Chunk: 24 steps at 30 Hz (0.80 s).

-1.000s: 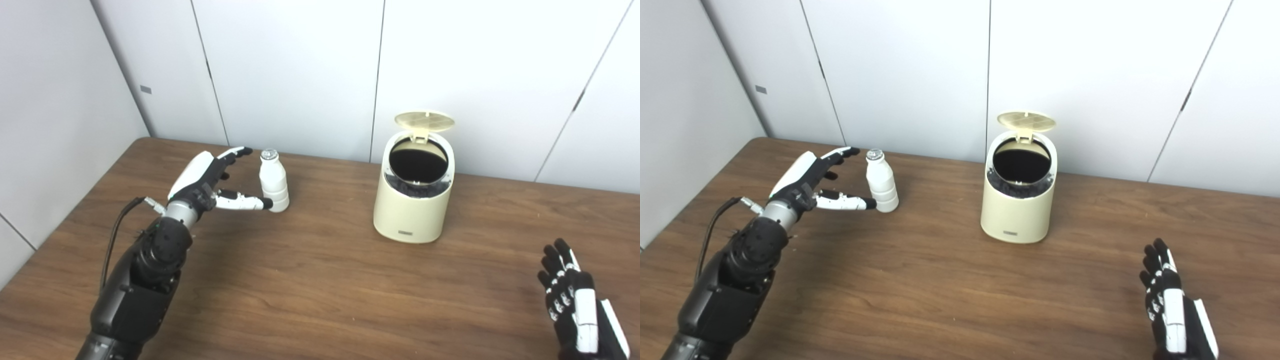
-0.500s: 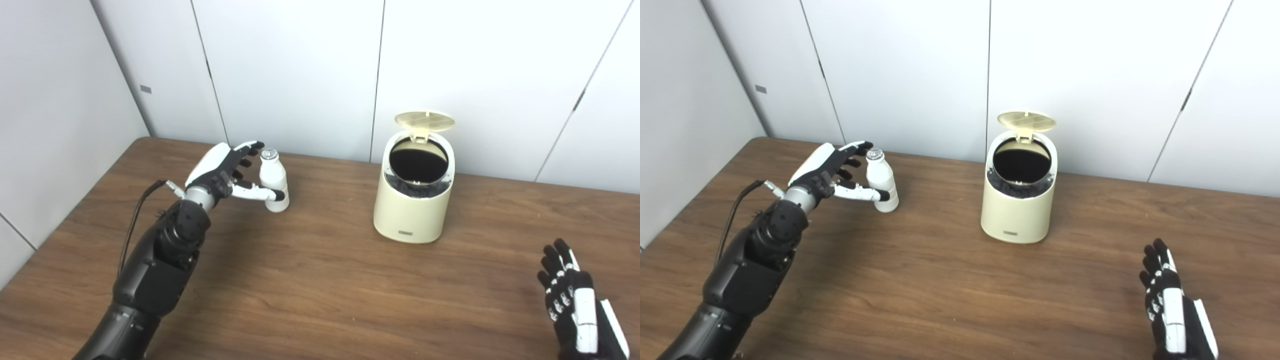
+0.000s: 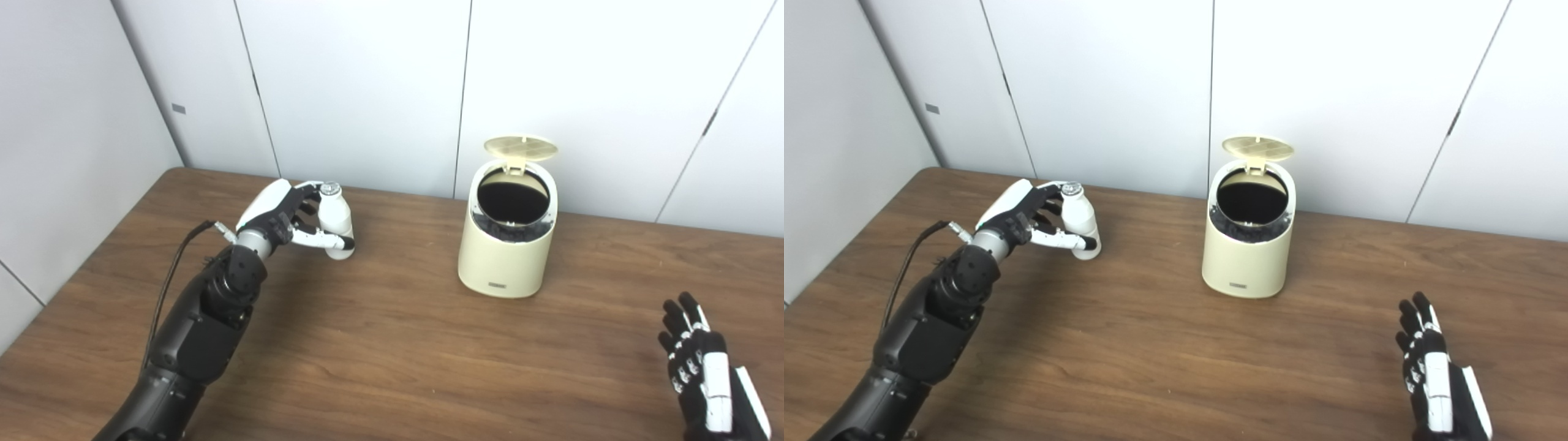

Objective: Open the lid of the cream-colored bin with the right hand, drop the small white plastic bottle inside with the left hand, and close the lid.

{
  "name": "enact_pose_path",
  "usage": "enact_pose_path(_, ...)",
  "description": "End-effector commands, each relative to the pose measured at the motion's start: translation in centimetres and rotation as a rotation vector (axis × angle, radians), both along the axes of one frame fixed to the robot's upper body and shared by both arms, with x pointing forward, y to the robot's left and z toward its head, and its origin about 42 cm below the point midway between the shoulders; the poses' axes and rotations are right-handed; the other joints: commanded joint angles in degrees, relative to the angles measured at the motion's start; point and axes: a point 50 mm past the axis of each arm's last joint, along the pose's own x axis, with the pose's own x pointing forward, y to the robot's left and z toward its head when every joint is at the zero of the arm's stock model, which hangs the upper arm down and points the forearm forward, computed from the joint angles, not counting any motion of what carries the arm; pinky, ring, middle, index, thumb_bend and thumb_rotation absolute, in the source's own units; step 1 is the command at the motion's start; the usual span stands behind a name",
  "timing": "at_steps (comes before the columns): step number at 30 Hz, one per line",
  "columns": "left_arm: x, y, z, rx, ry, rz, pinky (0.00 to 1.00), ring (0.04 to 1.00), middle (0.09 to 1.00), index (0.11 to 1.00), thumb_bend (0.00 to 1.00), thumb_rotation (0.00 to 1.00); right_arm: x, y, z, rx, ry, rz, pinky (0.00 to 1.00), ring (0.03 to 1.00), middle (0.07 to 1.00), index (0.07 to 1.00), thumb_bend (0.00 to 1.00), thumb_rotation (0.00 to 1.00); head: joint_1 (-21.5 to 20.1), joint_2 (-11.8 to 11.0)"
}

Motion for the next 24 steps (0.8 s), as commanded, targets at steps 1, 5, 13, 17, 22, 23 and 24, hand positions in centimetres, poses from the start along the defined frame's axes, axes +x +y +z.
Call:
enact_pose_path(1,1.1,0.0,3.1,0.016,-0.092,-0.015,0.68,0.784,0.832,0.864,0.97,0.3,0.3,0.0,1.6,-0.003,-0.07,0.001,1.0,1.0,0.972,0.997,0.62,1.0,-0.04,0.12)
enact_pose_path(5,1.1,0.0,2.9,0.0,-0.081,-0.023,0.64,0.744,0.801,0.833,0.96,0.28,0.4,0.0,1.6,-0.001,-0.066,-0.003,1.0,1.0,0.968,0.994,0.61,1.0,0.04,0.13)
enact_pose_path(13,1.1,0.2,2.5,-0.043,-0.083,-0.036,0.56,0.637,0.679,0.703,0.87,0.11,0.5,-0.1,1.3,-0.011,-0.067,-0.003,1.0,1.0,0.963,0.993,0.61,1.0,-0.63,0.26)
enact_pose_path(17,1.1,0.1,2.1,-0.072,-0.126,-0.061,0.49,0.54,0.542,0.574,0.67,0.01,0.4,-0.2,1.3,-0.015,-0.07,0.005,1.0,1.0,0.954,0.991,0.6,1.0,-0.77,0.23)
enact_pose_path(22,1.2,-0.4,1.6,-0.102,-0.176,-0.051,0.37,0.408,0.472,0.512,0.51,0.0,0.5,-0.5,1.3,-0.01,-0.077,0.006,1.0,1.0,0.943,0.985,0.59,1.0,-0.99,0.28)
enact_pose_path(23,1.2,-0.5,1.5,-0.109,-0.182,-0.05,0.36,0.398,0.474,0.513,0.5,0.0,0.5,-0.5,1.4,-0.009,-0.079,0.006,1.0,1.0,0.939,0.982,0.59,1.0,-1.02,0.32)
enact_pose_path(24,1.2,-0.7,1.4,-0.117,-0.188,-0.046,0.35,0.392,0.476,0.514,0.5,0.0,0.5,-0.5,1.4,-0.006,-0.078,0.007,1.0,1.0,0.937,0.98,0.59,1.0,-1.06,0.35)
